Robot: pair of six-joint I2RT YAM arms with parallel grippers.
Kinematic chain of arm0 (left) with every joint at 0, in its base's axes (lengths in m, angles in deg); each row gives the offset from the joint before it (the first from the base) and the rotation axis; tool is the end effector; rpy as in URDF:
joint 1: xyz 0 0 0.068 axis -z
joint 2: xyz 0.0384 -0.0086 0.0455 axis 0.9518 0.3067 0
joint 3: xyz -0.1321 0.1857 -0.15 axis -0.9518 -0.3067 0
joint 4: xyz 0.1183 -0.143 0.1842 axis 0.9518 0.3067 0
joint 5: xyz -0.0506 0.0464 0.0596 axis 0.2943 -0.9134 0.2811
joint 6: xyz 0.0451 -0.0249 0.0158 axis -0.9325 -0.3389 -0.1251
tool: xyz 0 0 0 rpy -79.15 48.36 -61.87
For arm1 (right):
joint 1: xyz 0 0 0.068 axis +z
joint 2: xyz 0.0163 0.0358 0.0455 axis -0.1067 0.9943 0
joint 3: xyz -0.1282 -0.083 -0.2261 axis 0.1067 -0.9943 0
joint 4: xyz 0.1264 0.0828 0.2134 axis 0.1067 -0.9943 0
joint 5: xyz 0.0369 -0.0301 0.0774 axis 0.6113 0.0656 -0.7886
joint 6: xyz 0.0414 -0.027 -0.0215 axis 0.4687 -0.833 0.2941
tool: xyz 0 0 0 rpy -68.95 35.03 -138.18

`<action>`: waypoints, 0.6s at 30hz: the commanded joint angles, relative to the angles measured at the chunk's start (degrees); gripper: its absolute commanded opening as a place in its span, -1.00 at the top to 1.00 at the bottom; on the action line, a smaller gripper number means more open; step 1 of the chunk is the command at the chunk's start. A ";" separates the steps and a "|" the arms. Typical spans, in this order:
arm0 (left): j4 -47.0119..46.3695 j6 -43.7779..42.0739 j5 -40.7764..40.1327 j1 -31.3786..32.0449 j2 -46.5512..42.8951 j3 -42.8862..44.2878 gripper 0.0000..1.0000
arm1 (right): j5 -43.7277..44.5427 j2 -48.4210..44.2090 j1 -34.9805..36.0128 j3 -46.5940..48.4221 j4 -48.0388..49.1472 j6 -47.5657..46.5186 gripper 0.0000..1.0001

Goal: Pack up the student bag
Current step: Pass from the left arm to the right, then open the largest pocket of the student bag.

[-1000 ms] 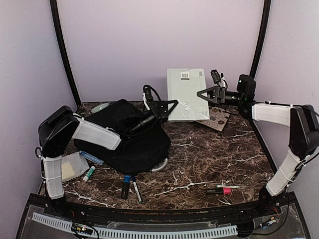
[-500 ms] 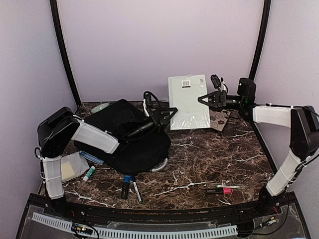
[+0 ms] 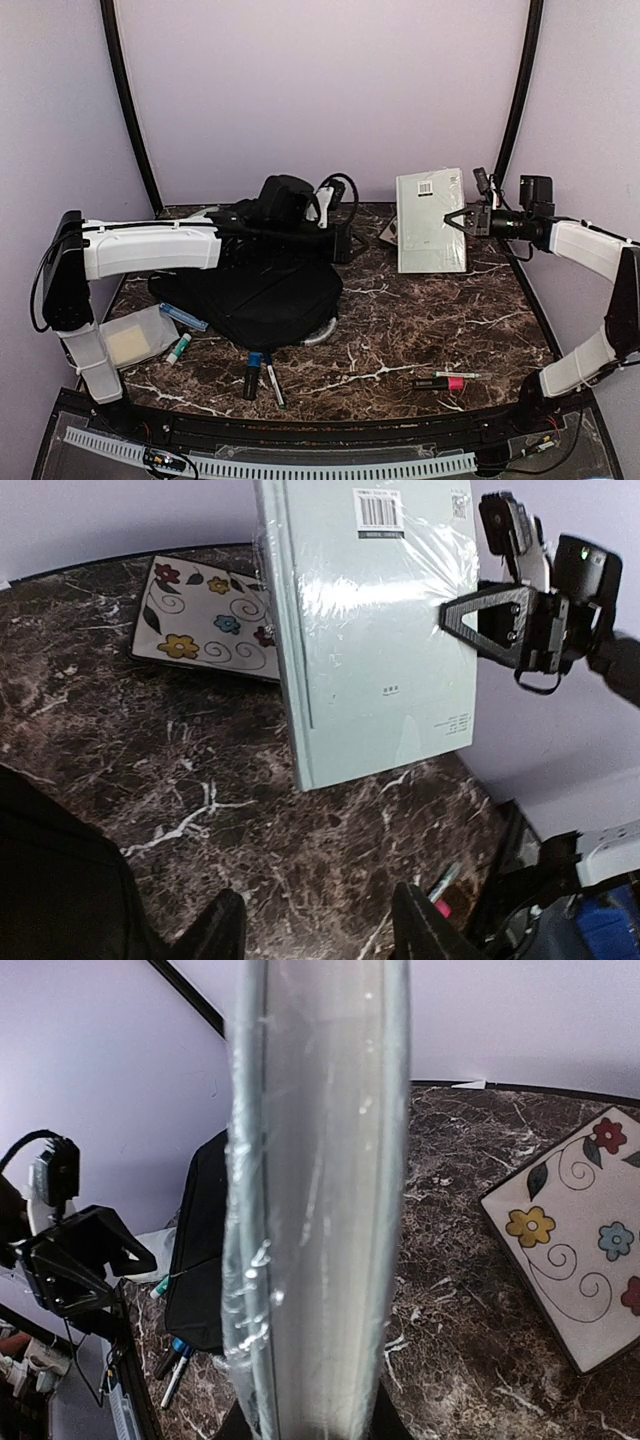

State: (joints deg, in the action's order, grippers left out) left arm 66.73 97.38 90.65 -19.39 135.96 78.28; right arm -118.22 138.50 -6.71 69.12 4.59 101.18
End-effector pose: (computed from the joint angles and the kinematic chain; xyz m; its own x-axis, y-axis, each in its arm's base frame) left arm 0.2523 -0.3402 0.2913 -0.6206 -0.0517 -0.7824 0.6372 0.5483 -0.5416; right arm 0.3031 0.0266 0.2802 -0.6141 0.1359 -0.7774 -0.6129 0.5384 0.5783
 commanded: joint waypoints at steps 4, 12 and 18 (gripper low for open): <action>49.54 -15.74 -24.34 5.40 14.32 25.30 -0.13 | 0.64 -1.72 -0.68 0.86 0.60 -7.12 1.00; 55.35 -14.63 -27.64 6.05 20.45 28.90 -0.16 | 0.33 -1.68 -0.91 -0.22 0.88 -7.97 1.00; 56.62 -13.30 -31.44 6.40 23.34 29.57 -0.12 | -0.46 -1.15 -0.84 -0.22 0.96 -7.81 1.00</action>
State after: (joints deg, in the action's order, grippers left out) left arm 119.82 83.85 62.22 -13.18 159.52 106.57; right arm -115.43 138.32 -7.32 68.77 -0.11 93.92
